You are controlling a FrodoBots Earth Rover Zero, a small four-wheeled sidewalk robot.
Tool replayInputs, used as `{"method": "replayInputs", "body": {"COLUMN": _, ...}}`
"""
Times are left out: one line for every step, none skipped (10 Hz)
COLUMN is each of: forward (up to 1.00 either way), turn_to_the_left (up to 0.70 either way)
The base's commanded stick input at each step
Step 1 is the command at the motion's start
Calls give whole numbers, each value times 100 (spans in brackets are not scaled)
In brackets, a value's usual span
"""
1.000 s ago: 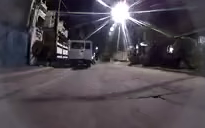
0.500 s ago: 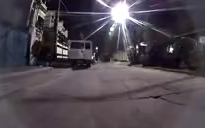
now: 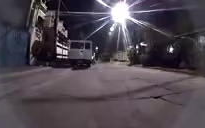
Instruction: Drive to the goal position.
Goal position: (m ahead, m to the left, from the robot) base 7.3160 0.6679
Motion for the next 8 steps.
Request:
{"method": "replayInputs", "body": {"forward": 9, "turn_to_the_left": 2}}
{"method": "replayInputs", "body": {"forward": 9, "turn_to_the_left": 2}}
{"method": "replayInputs", "body": {"forward": 9, "turn_to_the_left": 2}}
{"method": "replayInputs", "body": {"forward": 9, "turn_to_the_left": 2}}
{"method": "replayInputs", "body": {"forward": 45, "turn_to_the_left": 5}}
{"method": "replayInputs", "body": {"forward": 68, "turn_to_the_left": 4}}
{"method": "replayInputs", "body": {"forward": 69, "turn_to_the_left": 4}}
{"method": "replayInputs", "body": {"forward": 69, "turn_to_the_left": 4}}
